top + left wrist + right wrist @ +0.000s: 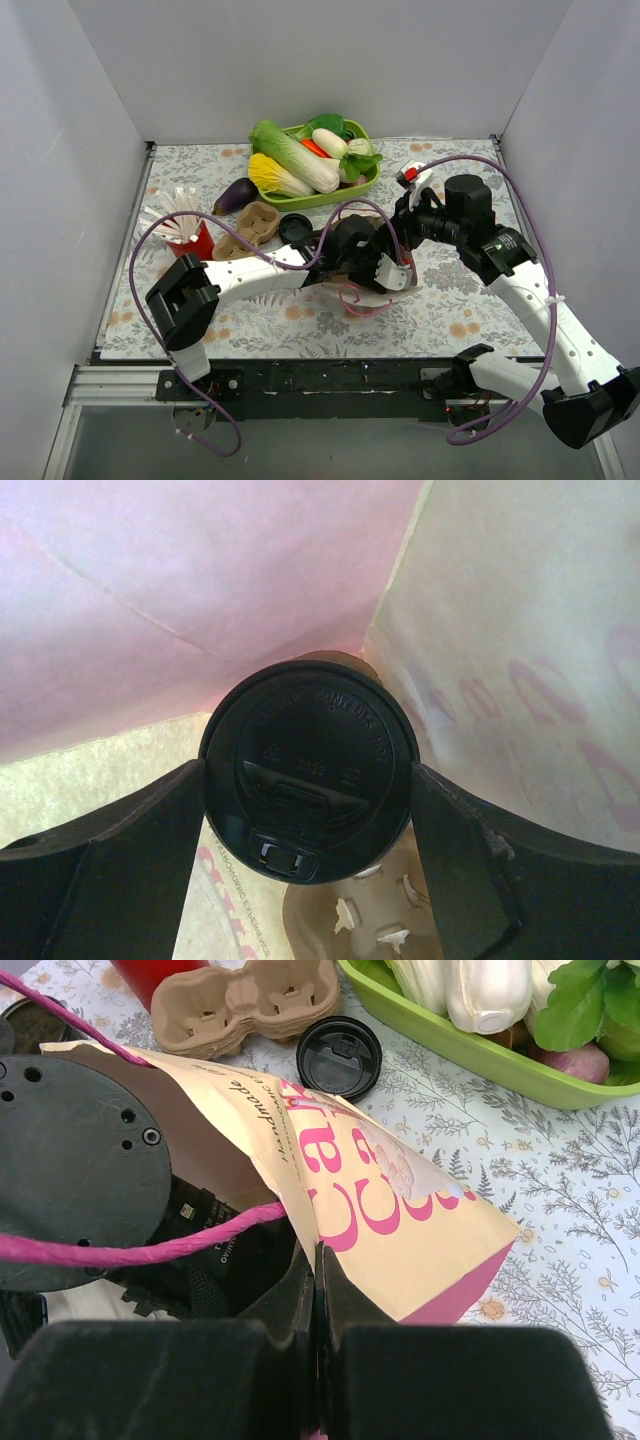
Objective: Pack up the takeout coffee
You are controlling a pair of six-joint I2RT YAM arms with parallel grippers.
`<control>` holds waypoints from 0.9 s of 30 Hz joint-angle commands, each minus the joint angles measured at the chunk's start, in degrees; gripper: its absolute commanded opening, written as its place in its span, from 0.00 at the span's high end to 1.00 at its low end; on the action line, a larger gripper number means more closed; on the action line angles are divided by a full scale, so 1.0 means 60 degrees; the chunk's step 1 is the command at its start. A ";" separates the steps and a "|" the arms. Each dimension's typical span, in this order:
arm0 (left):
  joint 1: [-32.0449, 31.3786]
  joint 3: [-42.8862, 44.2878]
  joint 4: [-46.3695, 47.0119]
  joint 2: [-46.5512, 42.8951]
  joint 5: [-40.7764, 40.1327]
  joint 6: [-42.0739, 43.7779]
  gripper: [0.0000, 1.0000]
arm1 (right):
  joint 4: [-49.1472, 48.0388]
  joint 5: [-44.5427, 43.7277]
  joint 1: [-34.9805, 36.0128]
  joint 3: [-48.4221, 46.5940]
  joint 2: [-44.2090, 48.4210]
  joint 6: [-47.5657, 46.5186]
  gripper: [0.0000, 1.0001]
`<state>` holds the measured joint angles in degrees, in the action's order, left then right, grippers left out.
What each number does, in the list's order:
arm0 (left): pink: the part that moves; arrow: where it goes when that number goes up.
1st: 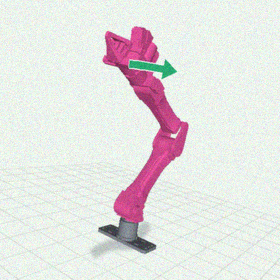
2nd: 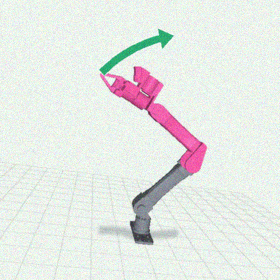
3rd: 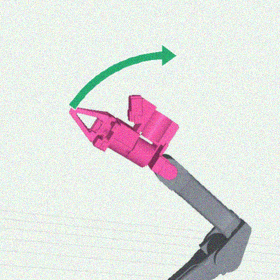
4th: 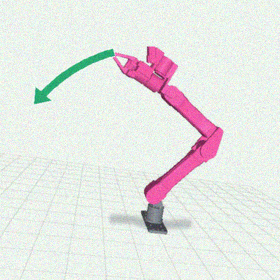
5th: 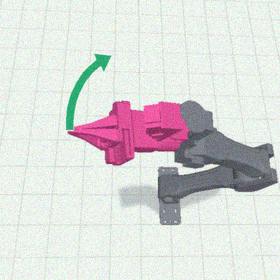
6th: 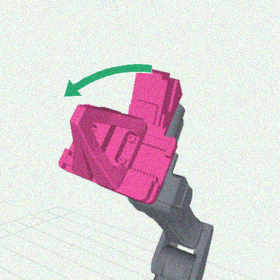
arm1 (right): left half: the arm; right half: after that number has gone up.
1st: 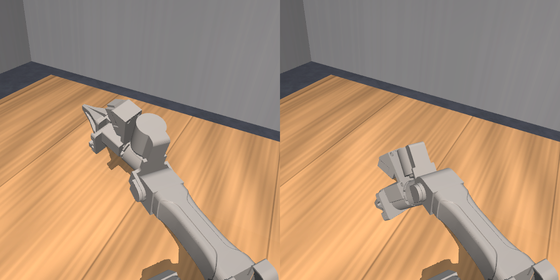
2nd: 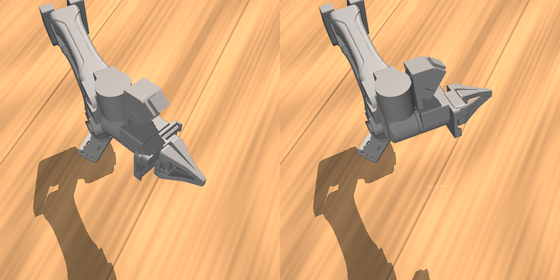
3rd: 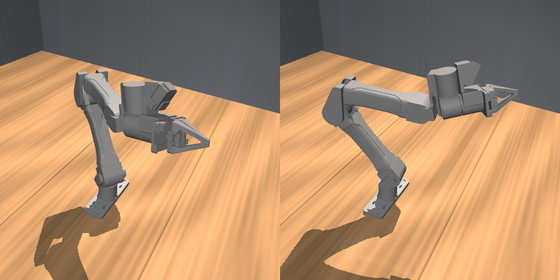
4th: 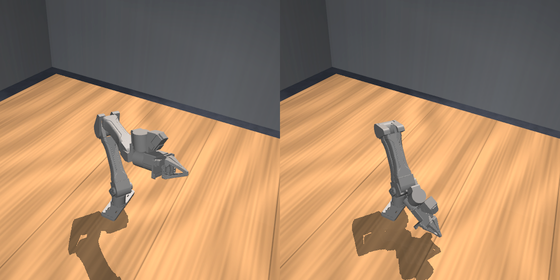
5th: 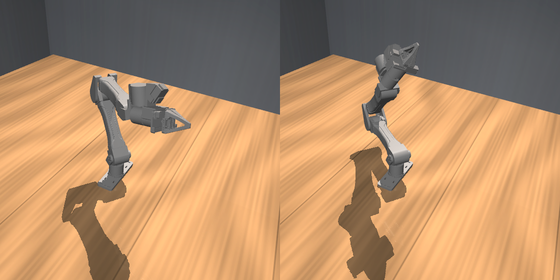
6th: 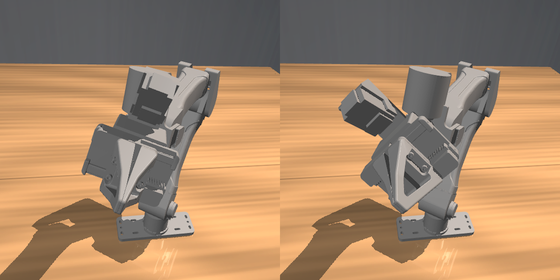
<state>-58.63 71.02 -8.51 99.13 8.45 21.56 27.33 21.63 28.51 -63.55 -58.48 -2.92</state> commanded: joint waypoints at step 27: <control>0.0177 0.0936 -0.1101 0.0602 -0.0925 -0.0795 0.02 | -0.0556 0.1127 -0.0591 -0.0702 -0.0053 0.1014 0.99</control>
<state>-59.07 74.87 -11.79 102.91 5.37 21.30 27.51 23.20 25.17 -63.57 -59.55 0.58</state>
